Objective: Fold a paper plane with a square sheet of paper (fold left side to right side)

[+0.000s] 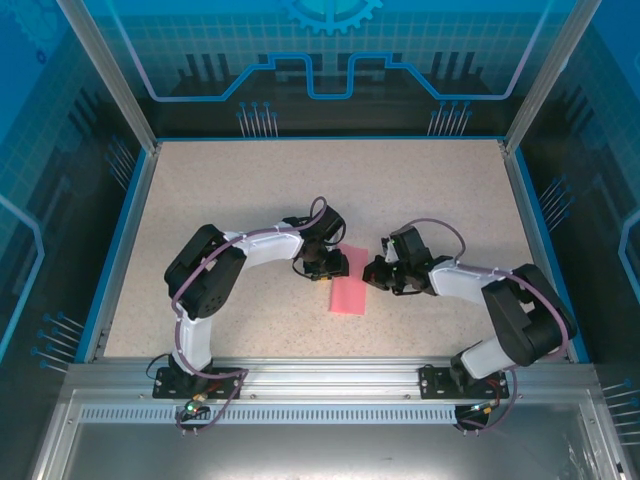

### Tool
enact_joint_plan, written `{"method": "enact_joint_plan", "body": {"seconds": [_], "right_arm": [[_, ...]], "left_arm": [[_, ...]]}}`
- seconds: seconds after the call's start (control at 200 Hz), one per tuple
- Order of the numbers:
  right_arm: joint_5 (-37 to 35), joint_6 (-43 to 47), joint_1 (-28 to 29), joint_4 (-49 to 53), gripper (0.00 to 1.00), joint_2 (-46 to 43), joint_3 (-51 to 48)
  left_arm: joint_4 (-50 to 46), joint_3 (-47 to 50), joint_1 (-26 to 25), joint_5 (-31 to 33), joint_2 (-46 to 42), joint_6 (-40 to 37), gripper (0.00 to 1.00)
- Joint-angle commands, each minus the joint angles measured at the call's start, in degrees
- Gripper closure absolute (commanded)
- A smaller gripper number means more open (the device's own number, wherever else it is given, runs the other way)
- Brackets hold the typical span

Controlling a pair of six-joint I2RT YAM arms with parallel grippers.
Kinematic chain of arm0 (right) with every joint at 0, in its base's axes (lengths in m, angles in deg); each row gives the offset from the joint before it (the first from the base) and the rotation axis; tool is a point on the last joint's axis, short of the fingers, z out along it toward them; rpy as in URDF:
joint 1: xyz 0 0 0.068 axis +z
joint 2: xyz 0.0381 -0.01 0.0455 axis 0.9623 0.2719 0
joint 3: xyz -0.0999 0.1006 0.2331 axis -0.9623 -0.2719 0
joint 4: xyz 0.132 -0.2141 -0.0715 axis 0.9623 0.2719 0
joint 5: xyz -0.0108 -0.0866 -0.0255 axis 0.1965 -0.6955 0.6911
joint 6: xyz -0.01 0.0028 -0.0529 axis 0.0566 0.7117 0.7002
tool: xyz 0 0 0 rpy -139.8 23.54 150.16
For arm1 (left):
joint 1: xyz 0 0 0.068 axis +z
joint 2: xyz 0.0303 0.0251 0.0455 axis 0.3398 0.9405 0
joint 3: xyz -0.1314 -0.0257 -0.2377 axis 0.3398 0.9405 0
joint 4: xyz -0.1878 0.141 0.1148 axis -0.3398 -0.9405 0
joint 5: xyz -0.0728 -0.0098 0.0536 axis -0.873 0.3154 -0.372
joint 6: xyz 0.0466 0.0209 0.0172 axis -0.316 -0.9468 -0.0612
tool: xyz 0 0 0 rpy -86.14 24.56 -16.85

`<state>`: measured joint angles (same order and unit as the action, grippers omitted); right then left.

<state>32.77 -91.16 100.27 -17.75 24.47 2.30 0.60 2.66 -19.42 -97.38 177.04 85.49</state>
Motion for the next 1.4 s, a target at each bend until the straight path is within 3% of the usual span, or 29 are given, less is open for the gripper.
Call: {"method": "enact_joint_plan", "body": {"seconds": [0.0,0.315,0.725,0.8,0.865,1.035,1.145,1.391], "right_arm": [[-1.4,1.6,1.0,3.1,1.0,2.5,2.0],[-6.0,3.5,1.4,11.2,1.0,6.2,3.0],[-7.7,4.1,2.0,13.1,1.0,7.2,2.4],[-7.7,4.1,2.1,13.2,1.0,7.4,2.5],[-7.6,4.1,2.2,13.1,1.0,7.5,2.5],[-7.8,4.1,2.3,13.3,1.0,7.6,2.6],[-7.9,4.1,2.4,13.5,1.0,7.8,2.8],[-8.3,4.4,2.7,15.0,1.0,8.0,3.5]], "left_arm": [[-0.3,1.3,-1.6,2.1,5.1,-0.3,0.55],[-1.5,0.5,-1.5,2.8,3.3,-0.9,0.54],[-4.0,-1.1,-0.8,3.4,-7.7,-2.0,0.37],[-2.0,0.1,-0.9,2.0,-9.3,-1.6,0.43],[1.1,1.7,-0.8,-0.3,-10.5,-1.3,0.54],[9.2,3.7,-0.9,-10.9,-9.7,-0.8,0.75],[9.9,3.1,-1.0,-13.5,-6.8,-0.5,0.76],[7.1,2.8,-0.6,-9.6,-1.8,-3.4,0.77]]}}
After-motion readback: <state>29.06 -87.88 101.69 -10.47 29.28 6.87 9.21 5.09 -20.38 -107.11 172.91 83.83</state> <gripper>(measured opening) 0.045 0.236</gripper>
